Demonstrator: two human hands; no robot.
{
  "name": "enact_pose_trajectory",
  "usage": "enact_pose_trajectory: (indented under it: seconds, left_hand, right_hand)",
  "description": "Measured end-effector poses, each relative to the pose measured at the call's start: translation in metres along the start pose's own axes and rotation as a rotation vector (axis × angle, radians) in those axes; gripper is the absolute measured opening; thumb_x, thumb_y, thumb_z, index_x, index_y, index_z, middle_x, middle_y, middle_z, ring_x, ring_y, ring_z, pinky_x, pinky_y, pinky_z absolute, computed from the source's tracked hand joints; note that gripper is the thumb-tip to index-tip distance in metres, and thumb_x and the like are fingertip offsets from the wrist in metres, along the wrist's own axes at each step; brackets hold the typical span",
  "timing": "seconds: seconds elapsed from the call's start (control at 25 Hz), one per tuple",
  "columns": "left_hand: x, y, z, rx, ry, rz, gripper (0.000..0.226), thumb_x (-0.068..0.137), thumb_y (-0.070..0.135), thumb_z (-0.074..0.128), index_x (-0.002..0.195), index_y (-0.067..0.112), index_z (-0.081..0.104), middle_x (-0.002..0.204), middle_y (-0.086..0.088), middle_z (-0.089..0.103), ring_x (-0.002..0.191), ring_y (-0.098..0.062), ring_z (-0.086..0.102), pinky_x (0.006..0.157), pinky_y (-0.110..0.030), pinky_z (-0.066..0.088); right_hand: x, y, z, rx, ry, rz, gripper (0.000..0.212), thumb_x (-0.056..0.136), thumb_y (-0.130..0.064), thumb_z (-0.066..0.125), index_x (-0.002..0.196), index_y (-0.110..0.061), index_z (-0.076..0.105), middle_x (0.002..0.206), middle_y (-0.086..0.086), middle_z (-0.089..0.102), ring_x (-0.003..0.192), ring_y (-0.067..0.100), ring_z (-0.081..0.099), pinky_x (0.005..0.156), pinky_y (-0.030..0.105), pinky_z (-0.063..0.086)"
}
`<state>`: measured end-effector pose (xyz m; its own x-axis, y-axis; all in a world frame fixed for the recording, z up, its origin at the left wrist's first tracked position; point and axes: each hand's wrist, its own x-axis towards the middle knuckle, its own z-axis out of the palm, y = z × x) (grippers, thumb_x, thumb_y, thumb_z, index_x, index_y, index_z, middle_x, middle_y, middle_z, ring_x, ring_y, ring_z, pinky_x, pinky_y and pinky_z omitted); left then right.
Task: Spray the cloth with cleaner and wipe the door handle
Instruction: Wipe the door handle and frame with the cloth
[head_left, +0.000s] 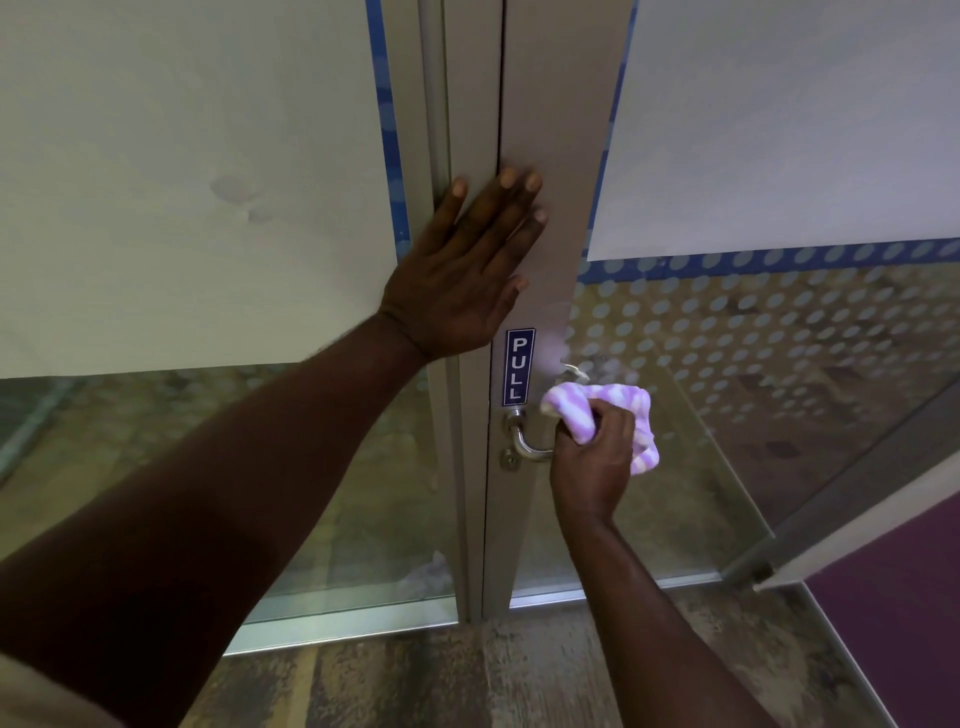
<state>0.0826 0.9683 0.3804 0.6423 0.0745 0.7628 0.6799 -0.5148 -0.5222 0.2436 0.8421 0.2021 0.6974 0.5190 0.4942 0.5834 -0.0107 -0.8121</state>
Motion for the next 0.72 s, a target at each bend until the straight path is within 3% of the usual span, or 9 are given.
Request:
enact_pose_trajectory:
  seconds: [0.08,0.12,0.24,0.44,0.6,0.72]
  left_hand:
    - [-0.001,0.000,0.001,-0.002,0.002,0.002,0.061,0.110,0.037,0.042,0.161,0.004,0.035,0.166,-0.021,0.035,0.155,-0.038,0.032,0.130,-0.052,0.004]
    - [-0.001,0.000,0.002,-0.004,0.006,0.001,0.061,0.110,0.037,0.042,0.161,0.004,0.035,0.166,-0.021,0.035,0.155,-0.038,0.031,0.130,-0.052,0.004]
    - [-0.001,0.001,0.004,-0.013,0.016,-0.008,0.061,0.110,0.037,0.041,0.161,0.004,0.035,0.166,-0.021,0.036,0.155,-0.038,0.029,0.130,-0.051,0.002]
    - [-0.002,0.001,0.005,-0.002,0.020,-0.011,0.062,0.109,0.037,0.042,0.161,0.004,0.034,0.166,-0.022,0.035,0.155,-0.038,0.028,0.131,-0.051,0.001]
    - [-0.002,0.001,0.003,0.010,0.007,-0.001,0.062,0.110,0.037,0.041,0.161,0.004,0.034,0.166,-0.022,0.035,0.155,-0.038,0.029,0.130,-0.051,0.001]
    - [-0.001,0.002,0.002,0.017,0.007,-0.005,0.061,0.109,0.036,0.043,0.161,0.003,0.035,0.166,-0.022,0.035,0.155,-0.038,0.030,0.130,-0.052,0.001]
  right_hand:
    - [-0.004,-0.007,0.012,-0.044,-0.057,-0.020,0.008,0.083,-0.004,0.068,0.082,-0.012,0.067,0.079,0.000,0.068,0.077,0.023,0.065,0.076,0.043,0.052]
    - [-0.006,-0.009,0.016,-0.084,-0.102,-0.043,0.008,0.080,-0.003,0.068,0.078,-0.010,0.068,0.075,0.005,0.070,0.075,0.029,0.066,0.075,0.045,0.051]
    - [-0.010,-0.013,0.024,-0.206,-0.222,-0.120,0.006,0.073,-0.007,0.066,0.071,-0.012,0.069,0.071,0.007,0.070,0.074,0.034,0.066,0.076,0.045,0.047]
    - [-0.007,0.009,0.012,-0.439,-0.376,-0.399,0.019,0.080,-0.031,0.067,0.093,-0.019,0.075,0.091,0.002,0.075,0.091,0.032,0.065,0.088,0.045,0.041]
    - [0.004,0.009,0.005,-0.510,-0.312,-0.308,0.016,0.079,-0.028,0.067,0.084,-0.016,0.076,0.085,0.006,0.075,0.088,0.034,0.068,0.087,0.044,0.035]
    - [0.010,-0.010,0.005,-0.390,-0.246,-0.287,0.010,0.076,-0.017,0.071,0.082,-0.013,0.077,0.081,0.007,0.074,0.083,0.036,0.068,0.082,0.045,0.042]
